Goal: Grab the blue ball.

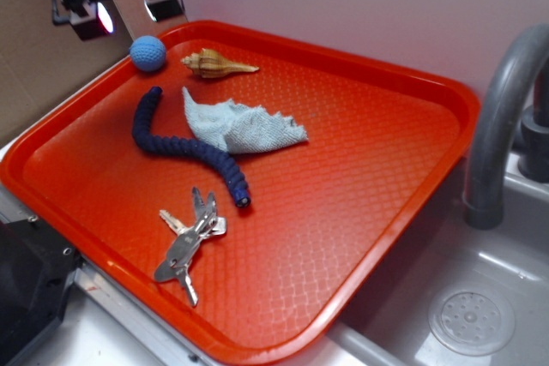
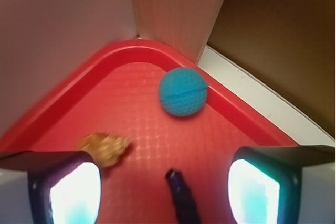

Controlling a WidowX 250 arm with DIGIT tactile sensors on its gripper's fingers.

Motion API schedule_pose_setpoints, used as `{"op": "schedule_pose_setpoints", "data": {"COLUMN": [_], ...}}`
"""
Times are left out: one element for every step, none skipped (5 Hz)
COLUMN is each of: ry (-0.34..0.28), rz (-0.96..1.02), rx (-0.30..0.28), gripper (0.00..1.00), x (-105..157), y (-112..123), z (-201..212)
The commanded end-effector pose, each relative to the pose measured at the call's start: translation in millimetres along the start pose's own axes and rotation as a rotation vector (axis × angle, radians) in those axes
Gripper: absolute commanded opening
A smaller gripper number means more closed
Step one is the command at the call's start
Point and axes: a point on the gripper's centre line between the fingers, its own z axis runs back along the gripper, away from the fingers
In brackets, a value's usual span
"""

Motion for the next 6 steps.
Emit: {"op": "schedule_pose_setpoints", "data": {"ry": [-0.061, -0.051, -0.02, -0.031, -0.022, -0.005], "rz": [0.011, -0.031, -0.058, -0.038, -0.053, -0.104], "rx": [0.014, 0.036, 0.034, 0.055, 0.05, 0.051], "gripper": [1.0, 1.0, 1.0, 1.0, 0.0, 0.0], "x": [59.9, 67.1, 63.9, 67.6, 65.1, 47.7], "y": [25.6, 26.1, 25.2, 26.9, 29.7, 26.7], "z": [-20.2, -36.5, -49.6, -50.7, -58.7, -59.8]}}
